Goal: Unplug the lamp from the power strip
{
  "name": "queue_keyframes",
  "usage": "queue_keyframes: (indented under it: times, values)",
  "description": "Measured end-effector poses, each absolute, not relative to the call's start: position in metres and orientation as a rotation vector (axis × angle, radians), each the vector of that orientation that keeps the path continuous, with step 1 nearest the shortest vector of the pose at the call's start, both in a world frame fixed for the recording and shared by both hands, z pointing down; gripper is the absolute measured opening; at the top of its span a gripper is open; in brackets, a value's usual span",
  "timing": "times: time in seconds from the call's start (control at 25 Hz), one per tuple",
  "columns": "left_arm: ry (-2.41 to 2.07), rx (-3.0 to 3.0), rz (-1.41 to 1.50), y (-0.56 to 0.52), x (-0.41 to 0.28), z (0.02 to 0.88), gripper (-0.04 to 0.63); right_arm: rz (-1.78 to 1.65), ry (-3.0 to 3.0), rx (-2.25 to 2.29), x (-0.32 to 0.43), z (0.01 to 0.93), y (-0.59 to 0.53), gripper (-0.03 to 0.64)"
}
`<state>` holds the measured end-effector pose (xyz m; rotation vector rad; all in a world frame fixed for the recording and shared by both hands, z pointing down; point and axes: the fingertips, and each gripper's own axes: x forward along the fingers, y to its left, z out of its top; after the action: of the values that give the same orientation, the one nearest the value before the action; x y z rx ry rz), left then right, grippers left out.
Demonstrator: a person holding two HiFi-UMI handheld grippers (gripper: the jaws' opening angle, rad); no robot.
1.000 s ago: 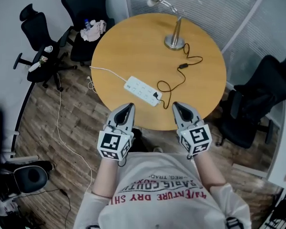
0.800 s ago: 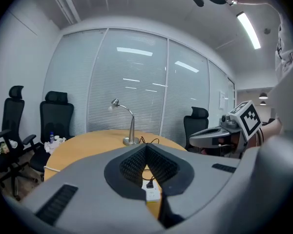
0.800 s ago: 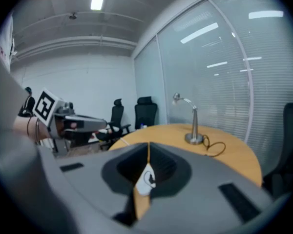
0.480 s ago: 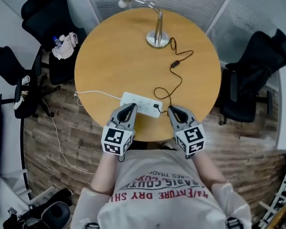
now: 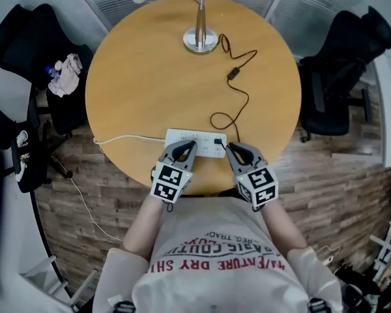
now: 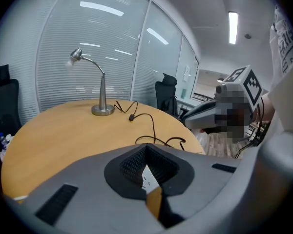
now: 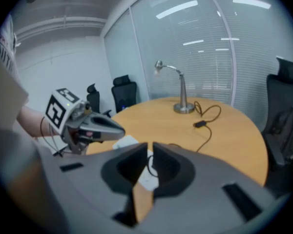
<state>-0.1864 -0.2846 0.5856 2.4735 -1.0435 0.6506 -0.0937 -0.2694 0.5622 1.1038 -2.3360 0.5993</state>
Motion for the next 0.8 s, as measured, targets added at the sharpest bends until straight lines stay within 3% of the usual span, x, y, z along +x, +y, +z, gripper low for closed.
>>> queue_keyframes:
  times: [0.04,0.12,0.2,0.8]
  values:
    - [-1.004,2.479,0.680,-0.284,-0.183,0.595,0.028,0.601,-2.316,1.088,-0.095,0.568,-0.267,0.035]
    - [-0.928,2.486,0.740,-0.282,-0.178,0.614,0.028,0.582,-2.278,1.038,-0.100,0.579,-0.261,0.151]
    - [-0.873,2.487,0.797,-0.281,-0.174,0.631,0.028,0.539,-2.237,0.987,-0.105,0.589,-0.256,0.173]
    - [-0.690,2.510,1.080,-0.282,-0.149,0.684,0.028,0.333,-1.882,0.626,-0.107,0.667,-0.271,0.170]
